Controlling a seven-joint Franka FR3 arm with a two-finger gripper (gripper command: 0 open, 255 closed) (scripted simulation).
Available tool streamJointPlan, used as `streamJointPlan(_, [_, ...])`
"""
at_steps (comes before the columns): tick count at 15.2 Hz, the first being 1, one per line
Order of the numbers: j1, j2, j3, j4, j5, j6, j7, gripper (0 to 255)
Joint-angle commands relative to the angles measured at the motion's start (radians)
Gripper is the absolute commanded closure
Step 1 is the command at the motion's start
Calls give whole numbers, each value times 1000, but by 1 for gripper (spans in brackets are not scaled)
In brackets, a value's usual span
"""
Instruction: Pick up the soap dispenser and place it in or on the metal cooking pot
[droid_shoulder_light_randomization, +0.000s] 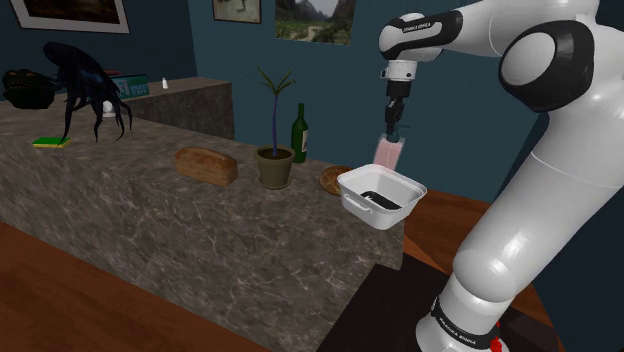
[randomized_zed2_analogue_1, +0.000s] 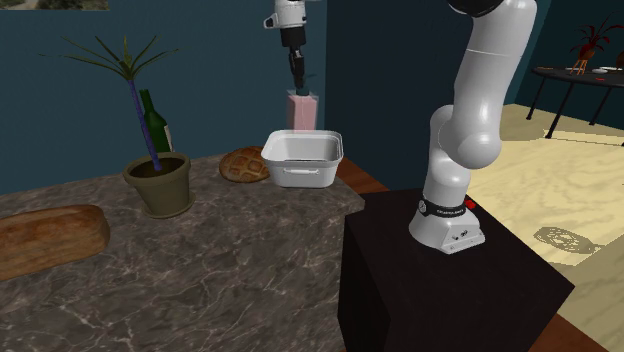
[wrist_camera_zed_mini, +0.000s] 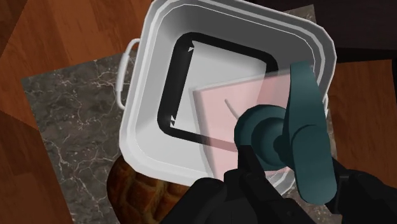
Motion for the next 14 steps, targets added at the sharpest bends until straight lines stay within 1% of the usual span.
streamJointPlan(1, [0,-2,0,-33,-1,31,2,255])
streamJointPlan(9, [-2,1,-3,-140,-1,142,3,255])
streamJointPlan(14, [-2,1,-3,-140,-1,142,3,255])
